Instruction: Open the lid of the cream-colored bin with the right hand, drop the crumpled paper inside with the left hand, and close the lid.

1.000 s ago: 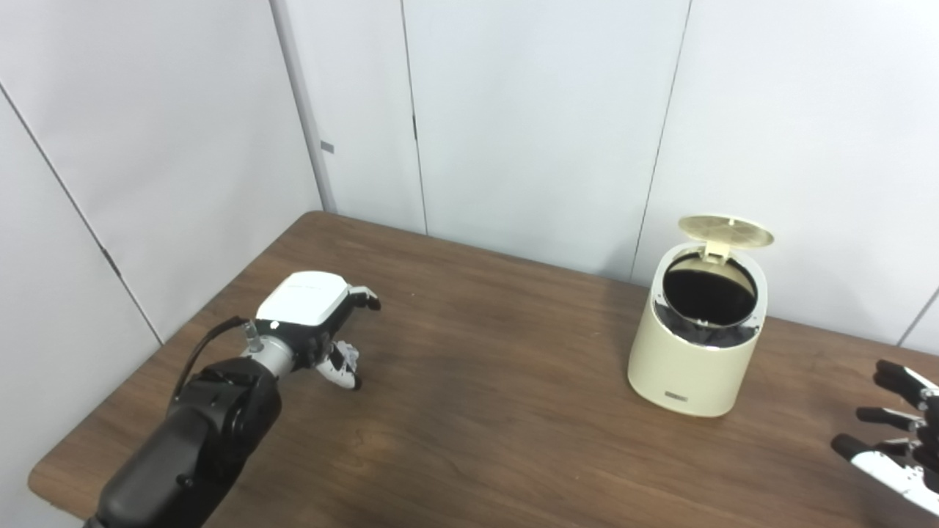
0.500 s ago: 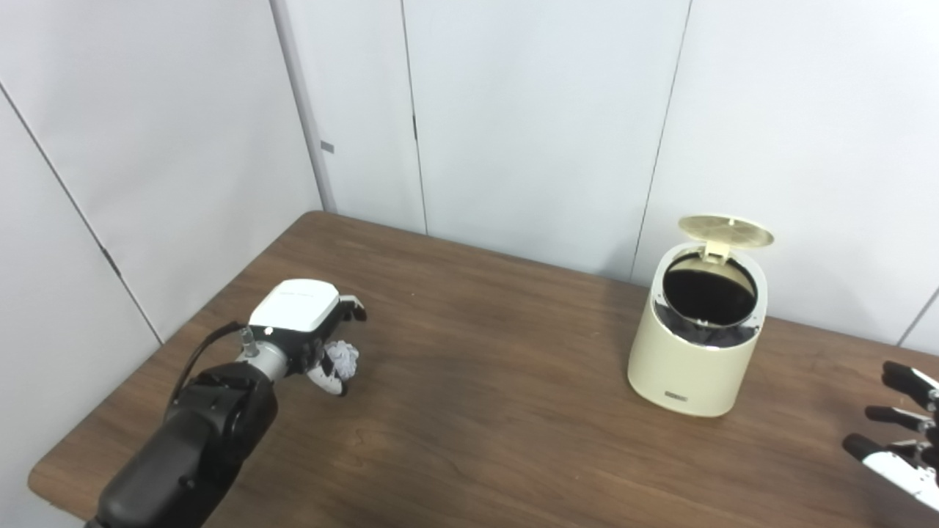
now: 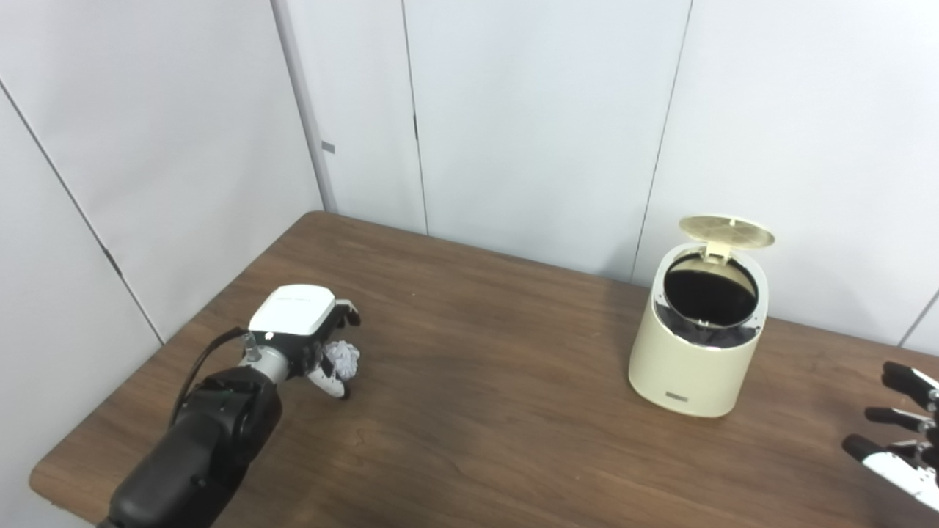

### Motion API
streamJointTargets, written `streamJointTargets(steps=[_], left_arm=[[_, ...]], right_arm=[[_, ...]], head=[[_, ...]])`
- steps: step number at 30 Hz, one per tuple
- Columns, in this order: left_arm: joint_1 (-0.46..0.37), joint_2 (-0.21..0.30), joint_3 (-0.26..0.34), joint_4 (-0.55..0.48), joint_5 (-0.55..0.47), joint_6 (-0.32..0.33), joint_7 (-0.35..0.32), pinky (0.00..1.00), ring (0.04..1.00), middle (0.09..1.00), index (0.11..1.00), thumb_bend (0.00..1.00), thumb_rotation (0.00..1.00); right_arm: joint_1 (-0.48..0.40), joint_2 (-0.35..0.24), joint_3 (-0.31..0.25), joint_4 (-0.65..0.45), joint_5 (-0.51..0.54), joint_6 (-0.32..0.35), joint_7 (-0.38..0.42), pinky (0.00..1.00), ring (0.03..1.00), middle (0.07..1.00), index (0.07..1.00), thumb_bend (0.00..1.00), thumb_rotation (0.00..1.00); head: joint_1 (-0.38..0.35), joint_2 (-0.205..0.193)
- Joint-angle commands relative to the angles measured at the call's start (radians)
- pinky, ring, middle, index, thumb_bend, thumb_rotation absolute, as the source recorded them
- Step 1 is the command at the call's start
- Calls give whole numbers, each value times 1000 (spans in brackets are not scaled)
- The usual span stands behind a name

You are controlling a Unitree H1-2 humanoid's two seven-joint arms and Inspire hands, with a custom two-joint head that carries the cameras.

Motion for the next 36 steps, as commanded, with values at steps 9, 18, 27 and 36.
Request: streamJointTargets(steps=[9, 18, 27, 36], left_arm=[[-20, 14, -4, 42, -12, -18, 44, 528, 669, 727, 749, 813, 59], [-10, 8, -7, 75, -86, -69, 97, 528, 649, 691, 692, 813, 3], [-3, 7, -15, 95, -182, -105, 93, 420, 415, 480, 509, 504, 0], [2, 12, -32, 94, -181, -96, 100, 435, 420, 487, 502, 504, 0]], right_arm=[[-29, -27, -9, -47, -2, -17, 4, 407, 693, 846, 825, 805, 433], [-28, -31, -11, -72, -4, 11, 3, 392, 678, 825, 813, 793, 422], [-20, -30, -23, -85, 1, 38, -1, 387, 680, 830, 800, 805, 427], [-17, -23, -34, -93, 6, 47, -8, 381, 655, 803, 783, 820, 427]], head=[[-1, 3], [-7, 12], [-7, 20], [-11, 26]])
